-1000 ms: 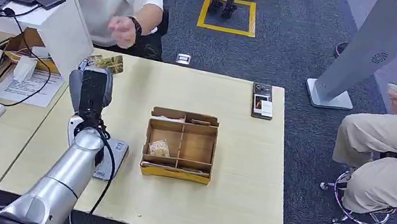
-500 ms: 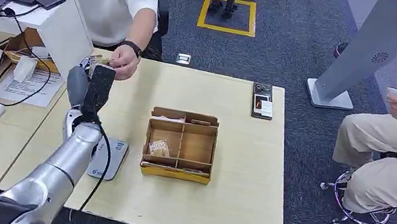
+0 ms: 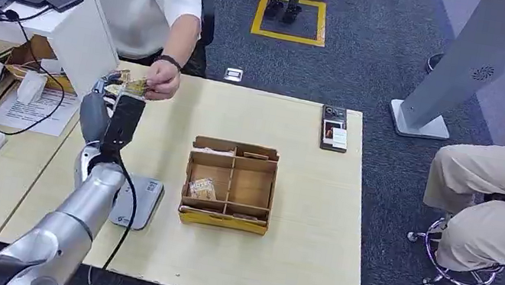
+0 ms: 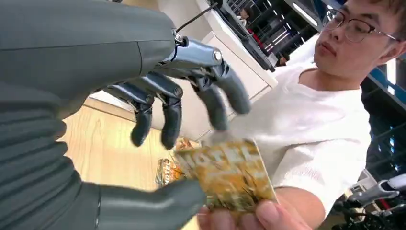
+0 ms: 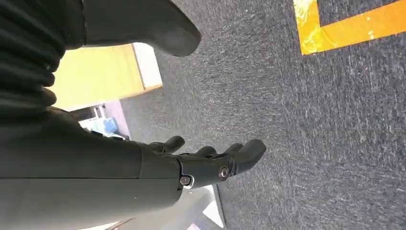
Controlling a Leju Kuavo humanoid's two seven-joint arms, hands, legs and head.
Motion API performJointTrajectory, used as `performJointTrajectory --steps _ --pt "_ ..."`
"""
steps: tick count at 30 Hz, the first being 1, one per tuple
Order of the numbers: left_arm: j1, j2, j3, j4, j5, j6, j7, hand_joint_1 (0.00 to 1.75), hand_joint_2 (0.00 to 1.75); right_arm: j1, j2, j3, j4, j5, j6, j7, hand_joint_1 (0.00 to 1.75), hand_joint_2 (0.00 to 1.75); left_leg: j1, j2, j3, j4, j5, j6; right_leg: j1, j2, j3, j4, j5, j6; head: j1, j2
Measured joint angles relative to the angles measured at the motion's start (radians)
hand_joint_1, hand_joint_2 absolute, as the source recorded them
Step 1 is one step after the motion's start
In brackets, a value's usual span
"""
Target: Pass the card to the sensor for recognition and then transmit it.
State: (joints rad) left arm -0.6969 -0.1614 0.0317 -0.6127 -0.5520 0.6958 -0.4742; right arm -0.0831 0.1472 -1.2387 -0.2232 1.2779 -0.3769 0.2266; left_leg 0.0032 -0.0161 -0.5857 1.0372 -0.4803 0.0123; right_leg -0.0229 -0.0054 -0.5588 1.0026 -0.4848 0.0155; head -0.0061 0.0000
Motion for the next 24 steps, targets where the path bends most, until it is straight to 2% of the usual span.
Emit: performJointTrajectory --steps 7,13,18,21,24 --pt "0.021 -0.011 0.013 -0.012 0.059 0.000 -0.069 0.00 1.75 0.000 0.000 0.000 0.000 -0.003 0.000 0.000 0.00 1.75 0.000 0.000 0.000 0.000 0.000 0.000 0.000 0.000 0.000 0.000 0.000 0.000 0.000 0.000" --pt "0.043 -0.016 0.013 -0.052 0.113 0.001 -0.100 0.00 1.75 0.000 -0.001 0.000 0.000 -0.010 -0.001 -0.005 0.00 1.75 0.000 0.000 0.000 0.000 0.000 0.000 0.000 0.000 0.000 0.000 0.000 0.000 0.000 0.000" --pt "0.141 -0.028 -0.014 -0.206 0.204 0.002 -0.138 0.00 1.75 0.002 -0.001 0.000 0.000 -0.021 -0.008 -0.006 0.00 1.75 0.000 0.000 0.000 0.000 0.000 0.000 0.000 0.001 0.000 0.000 0.000 0.000 0.000 0.000" --pt "0.208 -0.042 -0.029 -0.317 0.224 0.003 -0.152 0.00 1.75 0.002 -0.001 -0.001 0.000 -0.024 -0.010 -0.006 0.00 1.75 0.000 0.001 0.000 0.000 0.000 0.000 0.000 0.001 0.000 0.000 0.000 0.000 0.000 0.000" --pt "0.249 -0.053 -0.038 -0.382 0.236 0.003 -0.157 0.00 1.75 0.003 -0.001 -0.002 0.000 -0.027 -0.011 -0.006 0.00 1.75 0.000 0.000 0.000 0.000 0.000 0.000 0.000 0.001 -0.001 0.000 0.000 0.000 0.000 0.000"
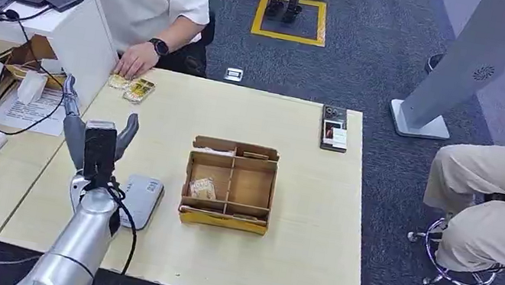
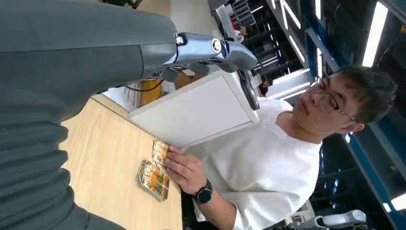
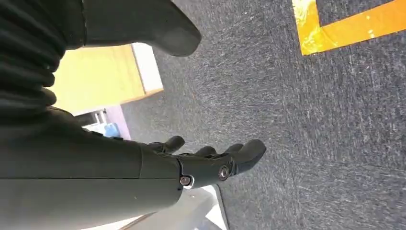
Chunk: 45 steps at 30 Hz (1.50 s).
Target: Pass the card to the sensor for recognition and then transmit it.
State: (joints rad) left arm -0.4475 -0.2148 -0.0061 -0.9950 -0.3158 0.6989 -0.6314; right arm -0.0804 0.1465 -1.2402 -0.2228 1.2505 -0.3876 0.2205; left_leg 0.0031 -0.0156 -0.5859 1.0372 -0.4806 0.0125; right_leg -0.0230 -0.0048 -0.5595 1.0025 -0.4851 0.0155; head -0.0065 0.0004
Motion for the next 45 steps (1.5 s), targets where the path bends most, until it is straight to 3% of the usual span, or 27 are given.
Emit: performJointTrajectory --steps 6,15,22,33,39,45 --pt "0.095 -0.023 -0.019 -0.134 0.057 0.000 -0.063 0.00 1.75 0.000 0.001 -0.002 0.000 -0.009 -0.010 -0.003 0.00 1.75 0.000 0.001 0.000 0.000 0.000 0.000 0.000 0.001 0.000 0.000 0.000 0.000 0.000 0.000" --pt "0.311 -0.012 -0.153 -0.388 0.182 -0.009 -0.061 0.00 1.75 0.006 0.006 -0.026 0.002 -0.035 -0.029 -0.004 0.00 1.75 0.000 0.001 -0.001 0.000 -0.001 0.000 0.000 0.001 -0.001 0.000 -0.001 0.000 0.000 0.000" --pt "0.351 0.000 -0.188 -0.451 0.190 -0.012 -0.060 0.00 1.75 0.007 0.009 -0.028 0.003 -0.036 -0.029 -0.004 0.00 1.75 0.000 0.001 0.000 0.000 -0.001 0.000 0.000 0.000 -0.001 0.000 -0.001 0.000 0.000 0.000" --pt "0.364 0.011 -0.205 -0.471 0.190 -0.014 -0.060 0.00 1.75 0.007 0.009 -0.028 0.003 -0.039 -0.029 -0.004 0.00 1.75 0.000 0.001 0.000 0.000 -0.001 0.000 0.000 0.001 -0.001 0.000 -0.001 0.000 0.000 0.000" --pt "0.421 0.027 -0.264 -0.504 0.101 -0.008 -0.069 0.00 1.75 0.010 0.009 -0.039 0.003 -0.045 -0.029 -0.011 0.00 1.75 0.000 0.001 -0.001 0.000 -0.001 0.000 0.000 0.001 -0.001 0.000 -0.001 0.000 0.000 0.000" --pt "0.450 0.024 -0.269 -0.502 -0.139 -0.002 -0.069 0.00 1.75 0.011 0.009 -0.041 0.003 -0.028 -0.026 -0.014 0.00 1.75 0.000 0.001 -0.001 0.000 -0.001 0.000 0.000 0.000 -0.001 0.000 -0.001 0.000 0.000 0.000"
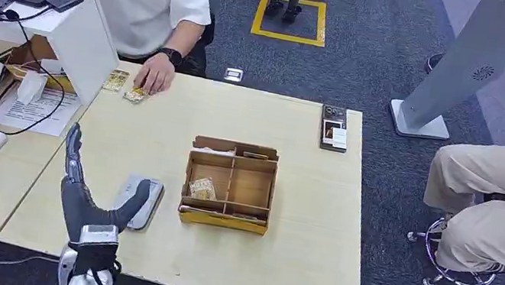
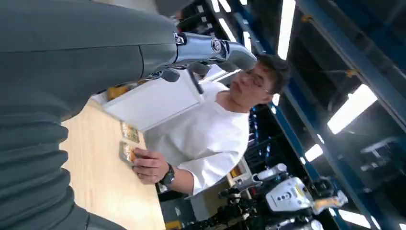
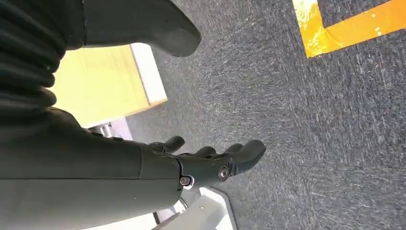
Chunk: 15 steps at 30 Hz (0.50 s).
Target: Pass the card to the sensor for recognition and then transmit it.
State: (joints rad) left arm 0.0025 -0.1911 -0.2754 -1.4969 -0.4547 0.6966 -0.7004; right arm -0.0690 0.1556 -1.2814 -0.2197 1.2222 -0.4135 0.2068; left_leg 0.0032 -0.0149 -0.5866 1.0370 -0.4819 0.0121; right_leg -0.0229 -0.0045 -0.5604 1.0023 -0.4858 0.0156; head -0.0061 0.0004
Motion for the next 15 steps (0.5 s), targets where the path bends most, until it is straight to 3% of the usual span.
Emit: performJointTrajectory --steps 2,7,11,15 --pt "0.004 -0.009 0.007 0.008 -0.081 0.001 0.000 0.00 1.75 0.000 0.000 0.000 0.000 0.005 0.008 0.000 0.00 1.75 0.000 0.000 0.000 0.000 0.000 0.000 0.000 0.000 0.000 0.000 0.000 0.000 0.000 0.000" --pt "0.014 -0.005 -0.009 0.005 -0.002 0.003 0.000 0.00 1.75 0.001 0.000 0.000 0.000 0.013 0.011 -0.004 0.00 1.75 0.000 0.000 0.000 0.000 0.000 0.000 0.000 0.000 0.000 0.000 0.000 0.000 0.000 0.000" --pt "0.021 0.015 -0.094 -0.044 0.103 0.003 0.000 0.00 1.75 0.001 0.000 0.000 0.000 0.010 0.009 -0.008 0.00 1.75 0.000 0.000 0.000 0.000 0.000 0.000 0.000 0.000 0.000 0.000 0.000 0.000 0.000 0.000" --pt "0.014 0.053 -0.210 -0.090 0.080 0.003 0.000 0.00 1.75 0.002 0.000 -0.002 0.000 0.011 0.010 -0.008 0.00 1.75 0.000 0.000 0.000 0.000 0.000 0.000 0.000 0.000 0.000 0.000 0.000 0.000 0.000 0.000"
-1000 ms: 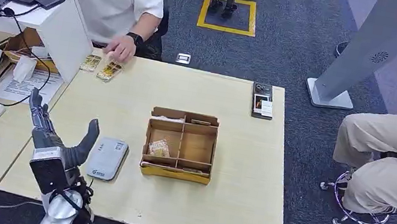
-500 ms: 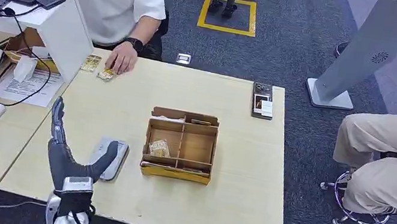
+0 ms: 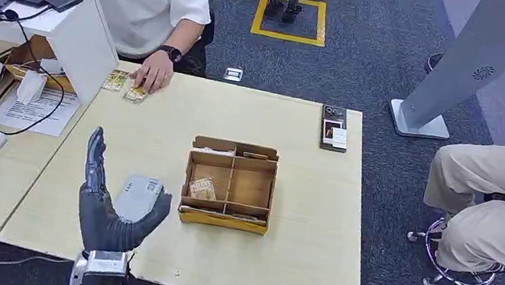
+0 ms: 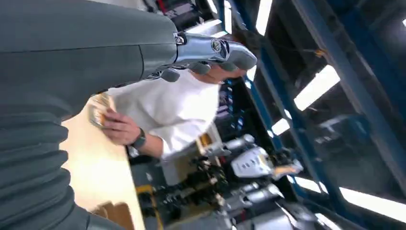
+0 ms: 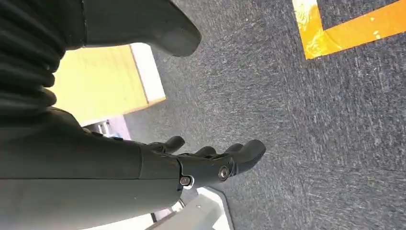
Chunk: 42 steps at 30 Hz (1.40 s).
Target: Pass the card to the sensor for recognition and then transmit it.
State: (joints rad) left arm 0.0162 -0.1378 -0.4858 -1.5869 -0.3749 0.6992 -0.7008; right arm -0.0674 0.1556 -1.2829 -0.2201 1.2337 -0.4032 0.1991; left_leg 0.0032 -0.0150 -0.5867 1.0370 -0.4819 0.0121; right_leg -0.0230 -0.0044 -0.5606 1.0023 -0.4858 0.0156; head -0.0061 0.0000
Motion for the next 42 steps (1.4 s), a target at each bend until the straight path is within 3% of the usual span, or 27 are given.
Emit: performJointTrajectory --steps 6,14,25,31,38,42 --pt "-0.031 0.057 -0.135 -0.010 -0.151 -0.009 0.000 0.00 1.75 -0.001 0.000 0.000 0.000 0.013 0.017 -0.002 0.00 1.75 0.000 0.000 0.000 0.000 0.000 0.000 0.000 0.000 0.000 0.000 0.000 0.000 0.000 0.000" --pt "-0.065 0.080 -0.205 -0.008 -0.269 -0.006 0.000 0.00 1.75 -0.002 0.000 0.000 0.000 0.023 0.023 -0.002 0.00 1.75 0.000 0.000 0.000 0.000 0.000 0.000 0.000 0.000 0.000 0.000 0.000 0.000 0.000 0.000" --pt "-0.067 0.068 -0.199 0.041 -0.620 -0.003 0.029 0.00 1.75 -0.003 0.000 0.000 0.000 0.038 0.038 -0.003 0.00 1.75 0.000 0.000 0.000 0.000 0.000 0.000 0.000 0.000 0.000 0.000 0.000 0.000 0.000 0.000" --pt "-0.067 0.060 -0.190 0.065 -0.649 -0.002 0.035 0.00 1.75 -0.003 0.000 0.000 0.000 0.038 0.038 -0.003 0.00 1.75 0.000 0.000 0.000 0.000 0.000 0.000 0.000 0.000 0.000 0.000 0.000 0.000 0.000 0.000" --pt "-0.070 0.051 -0.163 0.090 -0.831 -0.002 0.113 0.00 1.75 -0.003 0.000 0.001 0.000 0.042 0.040 -0.002 0.00 1.75 0.000 0.000 0.000 0.000 0.000 0.000 0.000 0.000 0.000 0.000 0.000 0.000 0.000 0.000" --pt "-0.071 0.046 -0.142 0.108 -0.924 -0.002 0.189 0.00 1.75 -0.003 0.000 0.001 0.000 0.043 0.040 -0.002 0.00 1.75 0.000 0.000 0.000 0.000 0.000 0.000 0.000 0.000 0.000 0.000 0.000 0.000 0.000 0.000"
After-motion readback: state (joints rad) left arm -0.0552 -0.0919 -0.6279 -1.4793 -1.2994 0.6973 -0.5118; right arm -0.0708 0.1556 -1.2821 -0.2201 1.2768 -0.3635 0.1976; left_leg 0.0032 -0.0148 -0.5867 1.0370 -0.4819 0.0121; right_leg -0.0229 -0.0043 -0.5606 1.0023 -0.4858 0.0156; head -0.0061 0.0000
